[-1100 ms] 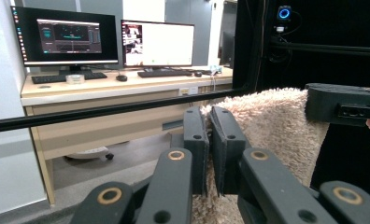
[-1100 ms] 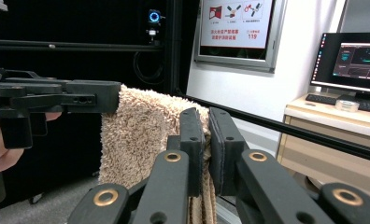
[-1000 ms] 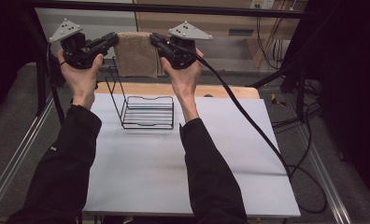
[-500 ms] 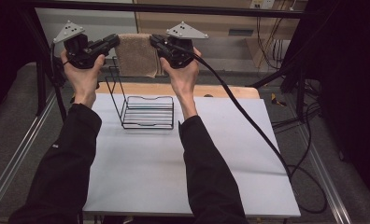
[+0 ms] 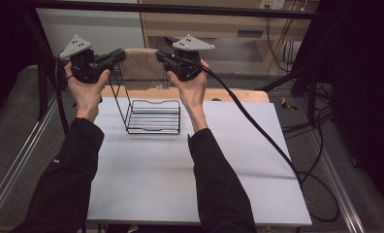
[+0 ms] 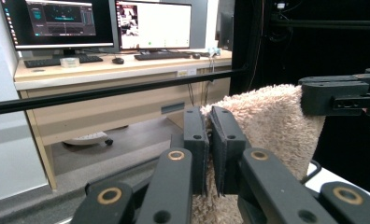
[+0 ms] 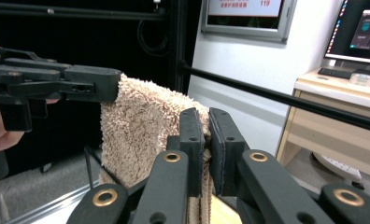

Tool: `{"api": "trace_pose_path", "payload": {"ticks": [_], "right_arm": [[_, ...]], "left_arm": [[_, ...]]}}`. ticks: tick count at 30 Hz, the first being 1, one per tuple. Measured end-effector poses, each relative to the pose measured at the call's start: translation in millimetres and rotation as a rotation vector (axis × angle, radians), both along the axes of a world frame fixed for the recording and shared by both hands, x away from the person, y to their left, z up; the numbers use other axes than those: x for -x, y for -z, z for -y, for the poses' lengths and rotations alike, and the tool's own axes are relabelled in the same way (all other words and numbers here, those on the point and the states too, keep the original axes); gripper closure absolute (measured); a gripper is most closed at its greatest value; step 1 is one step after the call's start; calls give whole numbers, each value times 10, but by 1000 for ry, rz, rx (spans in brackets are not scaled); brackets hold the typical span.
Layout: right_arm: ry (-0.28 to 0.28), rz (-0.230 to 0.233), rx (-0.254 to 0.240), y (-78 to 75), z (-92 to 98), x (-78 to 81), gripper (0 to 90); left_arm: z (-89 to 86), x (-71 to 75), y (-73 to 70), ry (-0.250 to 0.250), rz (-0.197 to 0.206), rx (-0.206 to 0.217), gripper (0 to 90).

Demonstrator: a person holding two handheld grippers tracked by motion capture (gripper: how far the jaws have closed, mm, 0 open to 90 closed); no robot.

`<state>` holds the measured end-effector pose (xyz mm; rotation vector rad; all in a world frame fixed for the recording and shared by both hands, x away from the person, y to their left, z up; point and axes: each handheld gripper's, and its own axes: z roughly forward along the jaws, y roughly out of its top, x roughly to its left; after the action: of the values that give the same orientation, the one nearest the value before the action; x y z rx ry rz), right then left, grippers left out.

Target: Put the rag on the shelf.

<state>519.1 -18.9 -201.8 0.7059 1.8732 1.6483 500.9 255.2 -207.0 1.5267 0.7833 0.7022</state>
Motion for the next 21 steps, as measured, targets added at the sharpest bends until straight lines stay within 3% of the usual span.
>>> {"api": "trace_pose_path", "payload": {"ticks": [13,21], "right_arm": [[-11,-20,39,96,-1,53,845],[-28,-27,55,127,23,126,839]], "left_arm": [[-30,94,140,24,-9,-8,848],[-44,190,166,43,-17,-36,845]]}}
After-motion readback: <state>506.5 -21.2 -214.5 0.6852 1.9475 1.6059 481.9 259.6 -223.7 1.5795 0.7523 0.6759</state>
